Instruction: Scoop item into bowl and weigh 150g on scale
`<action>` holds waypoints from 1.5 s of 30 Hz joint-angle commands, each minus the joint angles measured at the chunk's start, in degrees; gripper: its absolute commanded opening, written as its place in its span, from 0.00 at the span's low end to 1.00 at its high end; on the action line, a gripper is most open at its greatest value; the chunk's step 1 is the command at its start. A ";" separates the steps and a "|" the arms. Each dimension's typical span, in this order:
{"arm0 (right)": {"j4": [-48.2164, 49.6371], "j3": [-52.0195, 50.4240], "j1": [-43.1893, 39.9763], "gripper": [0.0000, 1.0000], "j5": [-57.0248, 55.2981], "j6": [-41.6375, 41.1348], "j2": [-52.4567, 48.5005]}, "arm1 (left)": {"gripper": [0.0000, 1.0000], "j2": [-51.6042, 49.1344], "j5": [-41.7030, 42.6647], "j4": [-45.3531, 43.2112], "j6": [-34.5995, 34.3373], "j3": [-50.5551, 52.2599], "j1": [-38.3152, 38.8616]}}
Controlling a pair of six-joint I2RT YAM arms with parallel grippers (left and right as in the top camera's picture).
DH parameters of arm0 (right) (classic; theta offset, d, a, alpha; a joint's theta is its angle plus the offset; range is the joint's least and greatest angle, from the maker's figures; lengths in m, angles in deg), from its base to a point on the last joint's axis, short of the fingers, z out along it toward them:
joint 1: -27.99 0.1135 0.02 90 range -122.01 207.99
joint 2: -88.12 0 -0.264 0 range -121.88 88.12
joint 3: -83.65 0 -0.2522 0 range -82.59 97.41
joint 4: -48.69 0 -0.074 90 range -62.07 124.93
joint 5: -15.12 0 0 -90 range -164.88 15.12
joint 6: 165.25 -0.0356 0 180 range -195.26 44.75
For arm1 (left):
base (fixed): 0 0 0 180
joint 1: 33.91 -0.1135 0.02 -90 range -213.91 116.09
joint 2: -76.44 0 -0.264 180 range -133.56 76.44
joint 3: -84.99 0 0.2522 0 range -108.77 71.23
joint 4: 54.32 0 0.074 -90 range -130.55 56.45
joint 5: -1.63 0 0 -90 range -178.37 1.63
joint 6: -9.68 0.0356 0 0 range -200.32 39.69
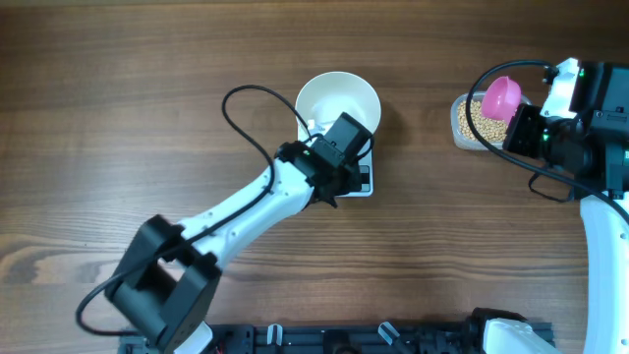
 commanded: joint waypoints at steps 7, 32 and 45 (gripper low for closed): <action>-0.13 0.79 -0.24 0.04 0.31 0.28 0.04 | 0.04 -6.29 -1.66 -4.04 7.30 -0.04 -0.07; -1.92 0.79 -0.24 0.04 0.28 -0.46 0.07 | 0.04 -8.61 -5.31 -8.00 7.26 -0.04 0.00; -2.34 0.79 -0.24 0.04 0.28 -0.31 0.07 | 0.04 -9.42 -5.31 -8.00 7.23 -0.04 0.00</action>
